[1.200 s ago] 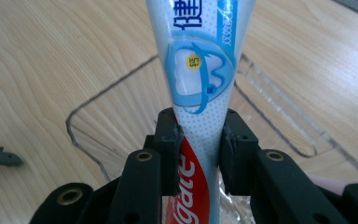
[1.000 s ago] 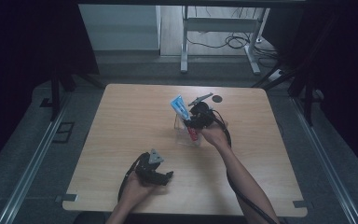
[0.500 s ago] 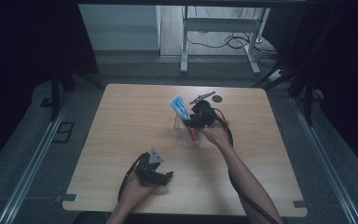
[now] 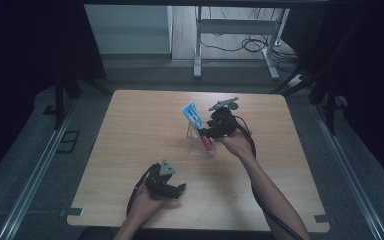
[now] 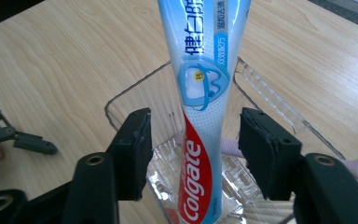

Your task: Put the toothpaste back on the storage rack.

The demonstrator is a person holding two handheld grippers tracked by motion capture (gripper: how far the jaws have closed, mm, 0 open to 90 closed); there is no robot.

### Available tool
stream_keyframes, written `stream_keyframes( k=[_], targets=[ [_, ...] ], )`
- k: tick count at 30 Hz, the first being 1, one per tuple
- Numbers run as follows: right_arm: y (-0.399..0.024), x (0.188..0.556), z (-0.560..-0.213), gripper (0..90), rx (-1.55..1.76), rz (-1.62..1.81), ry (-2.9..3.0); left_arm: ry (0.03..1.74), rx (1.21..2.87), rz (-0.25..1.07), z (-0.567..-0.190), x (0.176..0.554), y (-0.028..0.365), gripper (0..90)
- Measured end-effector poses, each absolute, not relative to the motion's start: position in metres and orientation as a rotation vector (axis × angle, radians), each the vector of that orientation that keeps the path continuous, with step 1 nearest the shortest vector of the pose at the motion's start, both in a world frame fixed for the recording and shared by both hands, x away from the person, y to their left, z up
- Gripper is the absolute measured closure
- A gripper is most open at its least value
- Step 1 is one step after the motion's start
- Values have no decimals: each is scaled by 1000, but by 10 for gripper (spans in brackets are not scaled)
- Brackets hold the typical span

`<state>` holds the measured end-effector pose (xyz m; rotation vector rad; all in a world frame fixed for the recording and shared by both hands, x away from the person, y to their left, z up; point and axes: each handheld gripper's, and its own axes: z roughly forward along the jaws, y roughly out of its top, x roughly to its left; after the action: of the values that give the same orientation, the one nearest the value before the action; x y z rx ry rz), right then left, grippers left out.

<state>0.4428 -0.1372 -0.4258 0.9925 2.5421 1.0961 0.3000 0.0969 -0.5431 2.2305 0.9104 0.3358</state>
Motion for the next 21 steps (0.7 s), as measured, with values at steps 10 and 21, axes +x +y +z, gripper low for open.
stream_keyframes(
  k=[10, 21],
  targets=[
    [-142, 432, -418, 312, 1001, 1118, 2568, 910, 2230, 337, -543, 300, 97, 144],
    [-149, 415, -412, 222, 982, 1137, 2567, 911, 2230, 337, -543, 300, 97, 144]
  ],
)
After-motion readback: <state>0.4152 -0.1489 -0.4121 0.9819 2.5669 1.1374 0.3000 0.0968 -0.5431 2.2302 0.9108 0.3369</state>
